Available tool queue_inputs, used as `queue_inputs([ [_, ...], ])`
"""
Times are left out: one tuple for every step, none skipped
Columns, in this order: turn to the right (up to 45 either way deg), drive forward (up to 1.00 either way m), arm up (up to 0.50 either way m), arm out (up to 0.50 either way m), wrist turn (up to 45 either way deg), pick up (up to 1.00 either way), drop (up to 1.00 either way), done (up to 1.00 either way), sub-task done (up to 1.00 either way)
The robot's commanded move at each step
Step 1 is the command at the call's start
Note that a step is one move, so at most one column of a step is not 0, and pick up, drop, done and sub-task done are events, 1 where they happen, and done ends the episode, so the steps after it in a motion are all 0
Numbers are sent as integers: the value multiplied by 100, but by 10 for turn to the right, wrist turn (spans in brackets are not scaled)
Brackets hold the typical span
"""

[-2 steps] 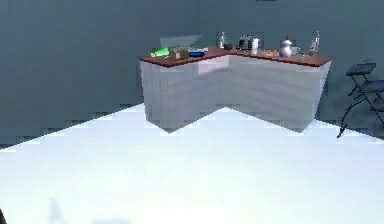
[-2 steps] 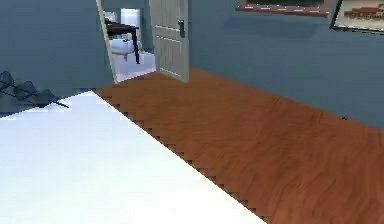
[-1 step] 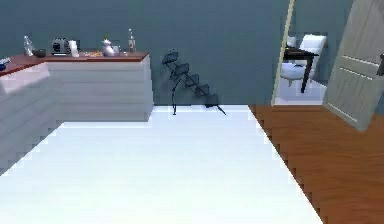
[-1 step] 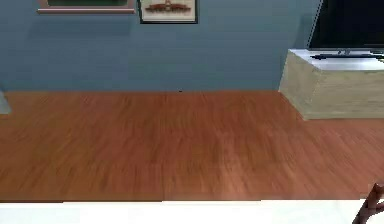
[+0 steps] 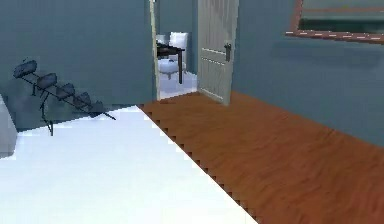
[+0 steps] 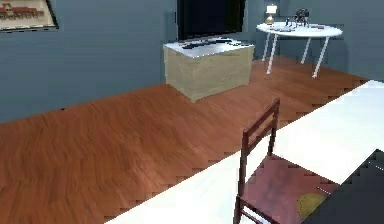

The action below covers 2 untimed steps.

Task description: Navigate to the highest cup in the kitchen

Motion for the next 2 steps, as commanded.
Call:
queue_inputs([
  [0, 15, 0, 0, 0, 0, 0, 0, 0],
  [-450, 0, 0, 0, 0, 0, 0, 0, 0],
])
